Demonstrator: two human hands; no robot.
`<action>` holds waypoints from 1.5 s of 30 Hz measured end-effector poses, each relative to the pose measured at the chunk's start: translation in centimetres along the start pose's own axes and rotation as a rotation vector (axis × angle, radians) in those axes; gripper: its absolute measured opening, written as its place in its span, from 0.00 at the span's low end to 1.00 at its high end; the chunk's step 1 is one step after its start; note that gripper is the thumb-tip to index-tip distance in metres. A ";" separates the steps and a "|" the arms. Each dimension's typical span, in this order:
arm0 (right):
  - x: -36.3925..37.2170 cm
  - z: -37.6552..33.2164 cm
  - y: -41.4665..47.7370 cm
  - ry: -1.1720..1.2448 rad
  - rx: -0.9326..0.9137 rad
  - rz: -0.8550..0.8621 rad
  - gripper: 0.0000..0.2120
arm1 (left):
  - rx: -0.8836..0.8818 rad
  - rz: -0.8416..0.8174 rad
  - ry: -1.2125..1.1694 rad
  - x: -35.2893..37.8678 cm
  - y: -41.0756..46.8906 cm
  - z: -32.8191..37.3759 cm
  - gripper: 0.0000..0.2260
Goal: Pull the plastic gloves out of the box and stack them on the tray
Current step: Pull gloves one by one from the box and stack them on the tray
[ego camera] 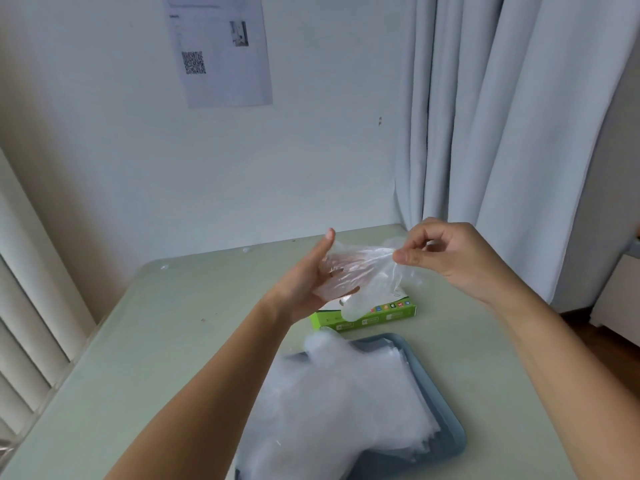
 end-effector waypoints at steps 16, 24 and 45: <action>8.8 2.7 -10.7 1.029 0.514 -0.551 0.17 | 0.120 -0.129 0.723 7.1 -11.8 4.1 0.19; 7.3 6.5 -9.5 0.394 0.498 -0.279 0.03 | -0.131 0.452 0.644 -0.9 -14.8 -2.5 0.10; 15.6 12.1 -6.7 -0.228 0.233 -0.874 0.04 | 0.162 0.307 1.489 3.8 -13.0 -7.1 0.18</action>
Point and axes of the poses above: each hand's wrist, its own y-axis towards the middle knuckle, its own x-axis out of the palm, z = x × y, the point moved 9 cm from there along y, towards the middle knuckle, and after that the axes turned 4 degrees about -x, right-handed, at the moved point
